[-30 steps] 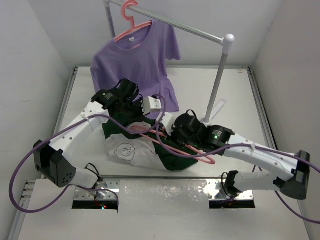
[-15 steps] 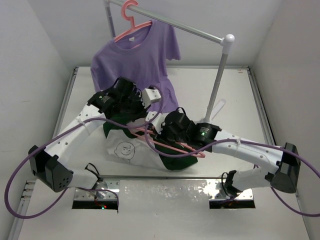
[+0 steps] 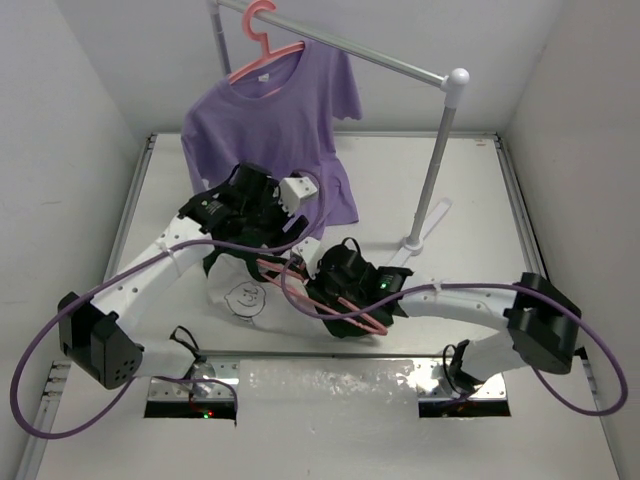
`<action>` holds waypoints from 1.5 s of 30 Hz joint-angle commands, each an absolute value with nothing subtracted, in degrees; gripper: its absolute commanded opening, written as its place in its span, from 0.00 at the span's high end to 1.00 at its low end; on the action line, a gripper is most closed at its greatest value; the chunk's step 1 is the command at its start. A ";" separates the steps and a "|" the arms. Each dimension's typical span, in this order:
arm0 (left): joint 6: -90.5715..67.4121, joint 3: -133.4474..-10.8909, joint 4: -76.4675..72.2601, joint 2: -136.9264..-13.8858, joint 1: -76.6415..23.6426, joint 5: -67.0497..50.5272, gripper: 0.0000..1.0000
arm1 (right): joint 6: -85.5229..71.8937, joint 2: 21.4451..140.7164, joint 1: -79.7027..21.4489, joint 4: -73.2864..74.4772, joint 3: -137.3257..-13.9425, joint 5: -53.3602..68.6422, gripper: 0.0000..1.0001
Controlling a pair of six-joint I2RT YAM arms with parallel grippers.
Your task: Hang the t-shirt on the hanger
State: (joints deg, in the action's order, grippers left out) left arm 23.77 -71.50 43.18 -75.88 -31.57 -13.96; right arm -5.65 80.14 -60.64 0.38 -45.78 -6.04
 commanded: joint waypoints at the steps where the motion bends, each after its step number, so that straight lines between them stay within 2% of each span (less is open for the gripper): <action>1: 19.26 -70.67 38.85 -72.95 -29.10 -3.72 0.28 | -13.44 83.14 -60.03 -12.92 -45.09 -4.57 1.00; 2: 17.77 -69.97 38.15 -72.34 -28.13 -1.43 0.28 | -14.49 83.93 -60.12 -13.44 -45.09 -4.22 1.00; 4: 16.88 -68.82 37.71 -70.94 -25.23 5.43 0.41 | -16.16 85.25 -60.03 -14.15 -45.00 -3.78 1.00; 5: 16.79 -67.60 38.23 -70.49 -24.88 7.02 0.54 | -16.69 85.60 -60.03 -14.76 -44.83 -3.34 1.00; 7: 17.66 -65.49 39.28 -68.65 -24.79 7.57 0.66 | -18.01 86.22 -60.12 -14.85 -44.74 -3.16 1.00; 11: 17.06 -58.03 40.78 -66.27 -24.79 5.62 0.76 | -20.12 86.40 -59.85 -15.99 -43.68 -3.25 1.00; 13: 16.09 -56.35 40.78 -66.01 -24.79 7.47 0.77 | -21.09 86.57 -59.59 -16.17 -43.42 -2.73 1.00; 16: 15.03 -54.41 40.61 -65.57 -24.79 6.07 0.71 | -21.62 86.75 -59.50 -16.00 -43.59 -2.29 1.00; 20: 15.82 -53.35 38.06 -64.16 -24.79 1.59 0.51 | -21.71 86.75 -59.33 -16.00 -43.42 -1.58 1.00; 23: 18.19 -51.95 34.81 -64.77 -24.79 1.75 0.44 | -21.01 86.84 -59.41 -15.73 -43.59 -0.79 1.00; 28: 22.23 -50.63 32.43 -68.54 -24.79 0.80 0.44 | -20.13 86.75 -59.06 -15.21 -43.94 0.96 1.00; 30: 22.15 -50.28 31.56 -69.60 -24.79 0.26 0.51 | -19.95 86.75 -58.80 -15.29 -44.03 1.49 1.00; 31: 21.63 -50.01 30.16 -70.48 -24.87 0.61 0.58 | -19.95 86.75 -58.71 -15.12 -44.12 1.49 1.00; 32: 21.53 -50.18 29.80 -70.92 -24.79 1.40 0.73 | -19.86 86.75 -58.62 -15.12 -44.12 1.58 1.00; 35: 21.62 -51.06 29.97 -71.28 -24.79 1.50 0.98 | -20.21 86.40 -58.19 -14.85 -43.69 1.93 1.00; 43: 23.54 -52.56 32.08 -65.93 -24.78 -0.35 1.00 | -21.44 85.61 -56.95 -15.03 -42.28 1.06 1.00; 45: 26.43 -52.56 32.52 -62.51 -24.87 -5.61 1.00 | -22.40 85.52 -56.52 -15.03 -42.63 0.53 1.00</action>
